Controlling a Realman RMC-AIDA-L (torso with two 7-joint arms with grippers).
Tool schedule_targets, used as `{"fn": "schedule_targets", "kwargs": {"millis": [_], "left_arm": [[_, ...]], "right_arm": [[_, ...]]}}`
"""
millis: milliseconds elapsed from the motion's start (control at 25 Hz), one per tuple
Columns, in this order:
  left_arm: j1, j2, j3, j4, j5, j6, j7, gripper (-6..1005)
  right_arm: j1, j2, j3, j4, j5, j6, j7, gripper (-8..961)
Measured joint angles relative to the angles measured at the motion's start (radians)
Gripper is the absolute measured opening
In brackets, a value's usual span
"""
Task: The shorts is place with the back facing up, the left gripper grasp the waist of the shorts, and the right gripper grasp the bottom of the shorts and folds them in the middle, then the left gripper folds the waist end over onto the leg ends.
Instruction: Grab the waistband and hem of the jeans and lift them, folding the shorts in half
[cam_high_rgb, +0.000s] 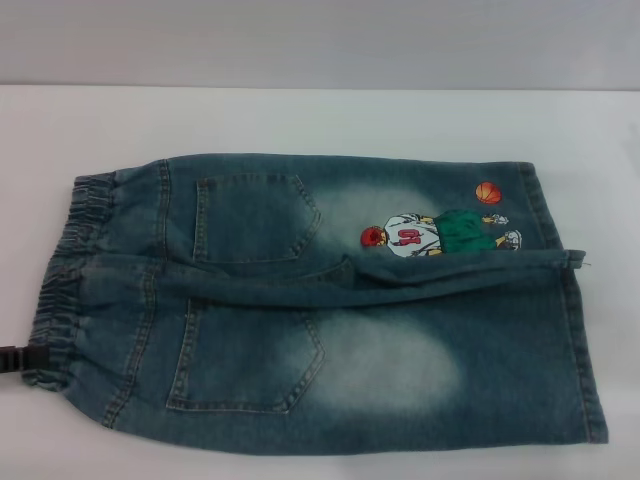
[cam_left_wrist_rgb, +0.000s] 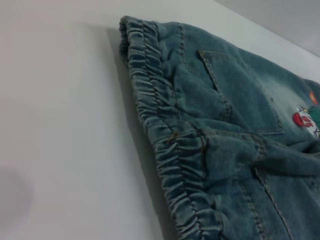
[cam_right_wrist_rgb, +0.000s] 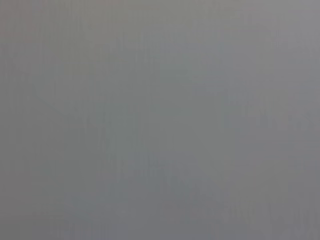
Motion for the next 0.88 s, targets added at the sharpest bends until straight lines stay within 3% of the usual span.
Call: {"fn": "schedule_targets", "kwargs": {"millis": [880], "left_arm": [[-0.023, -0.007, 0.014, 0.002, 0.003, 0.033, -0.016, 773]], "right_arm": [[-0.012, 0.002, 0.004, 0.005, 0.001, -0.006, 0.004, 806]]}}
